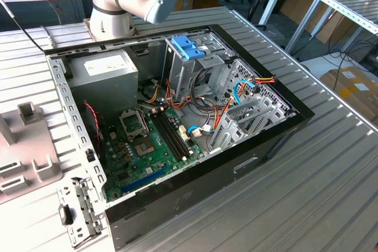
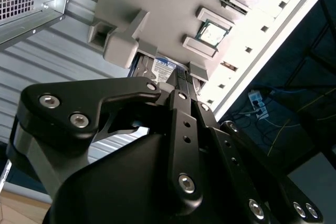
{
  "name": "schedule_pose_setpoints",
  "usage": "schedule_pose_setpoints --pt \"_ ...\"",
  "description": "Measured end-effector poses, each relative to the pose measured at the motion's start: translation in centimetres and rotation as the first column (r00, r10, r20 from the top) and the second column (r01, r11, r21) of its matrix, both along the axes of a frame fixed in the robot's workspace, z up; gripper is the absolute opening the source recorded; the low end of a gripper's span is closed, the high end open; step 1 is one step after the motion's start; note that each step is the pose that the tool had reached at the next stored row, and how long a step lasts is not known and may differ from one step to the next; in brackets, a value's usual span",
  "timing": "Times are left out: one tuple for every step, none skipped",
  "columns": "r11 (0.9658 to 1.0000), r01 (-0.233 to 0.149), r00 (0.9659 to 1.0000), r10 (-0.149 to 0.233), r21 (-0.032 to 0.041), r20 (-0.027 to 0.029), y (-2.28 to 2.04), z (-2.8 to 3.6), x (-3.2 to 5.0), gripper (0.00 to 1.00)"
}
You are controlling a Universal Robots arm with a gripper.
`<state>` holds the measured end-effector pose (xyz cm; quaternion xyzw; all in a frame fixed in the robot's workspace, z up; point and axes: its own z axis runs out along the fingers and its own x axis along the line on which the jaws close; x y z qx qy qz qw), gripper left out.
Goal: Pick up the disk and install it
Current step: 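Reach for the disk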
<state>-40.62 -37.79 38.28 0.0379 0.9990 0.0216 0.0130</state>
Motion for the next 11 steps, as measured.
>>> schedule_pose_setpoints --pt "1.0000 0.000 1.0000 0.000 0.0001 0.0002 0.06 -0.02 -0.07 0.11" --pt "1.0000 0.000 1.0000 0.000 0.0001 0.0002 0.14 -0.04 -0.15 0.11" --pt "1.0000 0.000 1.0000 0.000 0.0002 0.0003 0.17 -0.05 -0.16 0.11" --pt "1.0000 0.000 1.0000 0.000 0.0002 0.0003 0.20 -0.06 -0.17 0.11" --pt "1.0000 0.000 1.0000 0.000 0.0002 0.0002 0.24 -0.07 -0.17 0.11" --pt "1.0000 0.000 1.0000 0.000 0.0000 0.0000 0.29 -0.08 -0.18 0.11" --pt "1.0000 0.000 1.0000 0.000 0.0001 0.0001 0.38 -0.10 -0.20 0.11" --pt "1.0000 0.000 1.0000 0.000 0.0001 0.0002 0.44 -0.12 -0.21 0.11" --pt "1.0000 0.000 1.0000 0.000 0.0001 0.0001 0.53 -0.13 -0.23 0.11" --pt "1.0000 0.000 1.0000 0.000 0.0002 0.0003 0.59 -0.15 -0.26 0.11" --pt "1.0000 0.000 1.0000 0.000 0.0002 0.0002 0.62 -0.15 -0.28 0.11"
